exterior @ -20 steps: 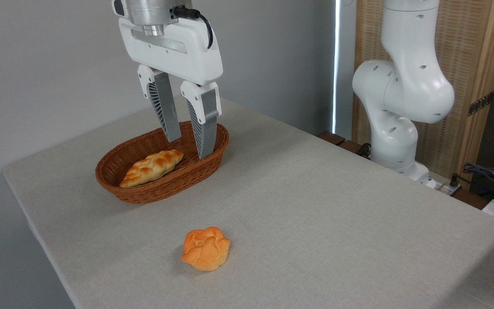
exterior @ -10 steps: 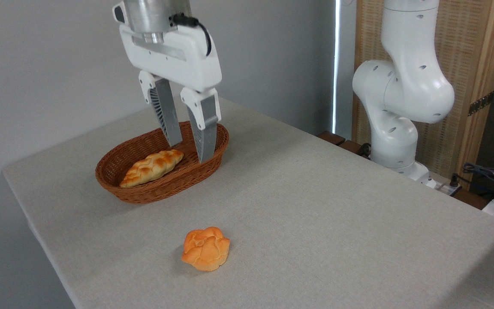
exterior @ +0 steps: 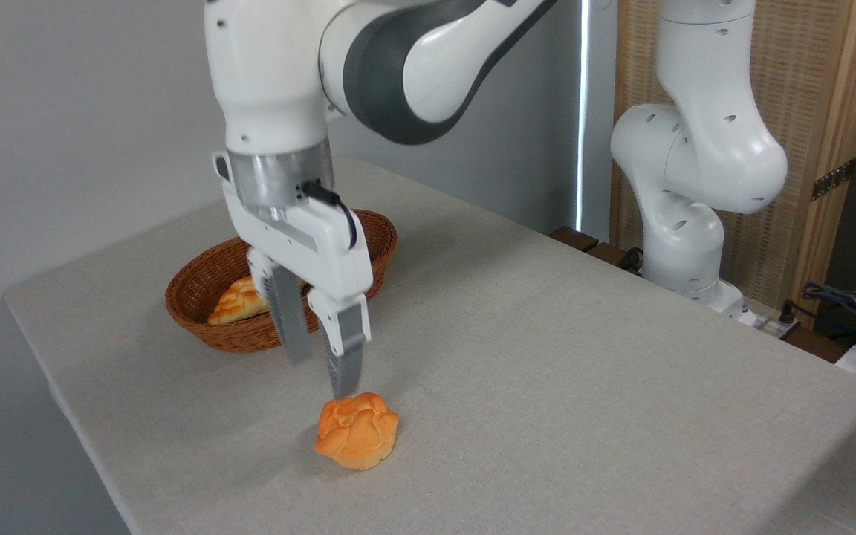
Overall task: Put bread into the basket
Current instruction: 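Move the open gripper down over the orange bun on the table, then close the gripper on the orange bun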
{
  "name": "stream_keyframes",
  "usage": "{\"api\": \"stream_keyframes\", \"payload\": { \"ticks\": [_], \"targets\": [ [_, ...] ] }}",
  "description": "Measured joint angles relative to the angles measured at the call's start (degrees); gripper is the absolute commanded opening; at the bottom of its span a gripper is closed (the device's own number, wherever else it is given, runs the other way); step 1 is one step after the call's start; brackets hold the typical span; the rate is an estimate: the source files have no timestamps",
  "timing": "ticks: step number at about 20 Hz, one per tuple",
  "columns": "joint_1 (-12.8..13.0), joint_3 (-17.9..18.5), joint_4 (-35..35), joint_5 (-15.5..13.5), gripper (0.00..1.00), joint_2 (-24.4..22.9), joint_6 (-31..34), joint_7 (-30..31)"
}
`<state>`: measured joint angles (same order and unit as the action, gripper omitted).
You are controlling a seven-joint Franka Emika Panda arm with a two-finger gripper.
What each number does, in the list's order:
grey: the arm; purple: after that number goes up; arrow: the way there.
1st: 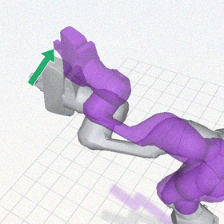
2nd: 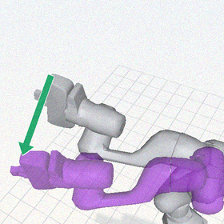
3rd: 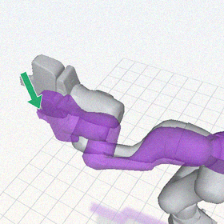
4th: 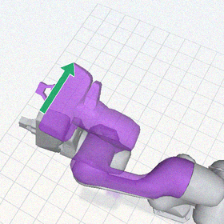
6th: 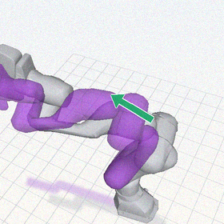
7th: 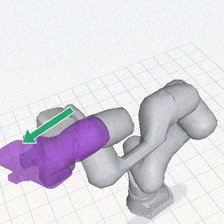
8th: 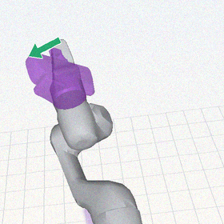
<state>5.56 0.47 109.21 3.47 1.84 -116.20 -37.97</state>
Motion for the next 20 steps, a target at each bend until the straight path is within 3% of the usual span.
{"api": "stream_keyframes", "payload": {
  "ticks": [3, 12, 15, 17, 20],
  "targets": [
    [0.2, 0.0, 1.7, 2.5, 1.0, 0.6, 0.0, -0.6],
    [0.8, -0.9, 3.9, 4.6, 0.98, 3.4, -1.3, -2.5],
    [0.8, -0.9, 4.7, 6.6, 0.66, 3.6, -1.8, -4.0],
    [0.8, -0.9, 4.9, 7.3, 0.51, 3.6, -1.8, -4.6],
    [0.8, -0.9, 5.0, 7.5, 0.45, 3.6, -1.8, -5.8]
  ]
}}
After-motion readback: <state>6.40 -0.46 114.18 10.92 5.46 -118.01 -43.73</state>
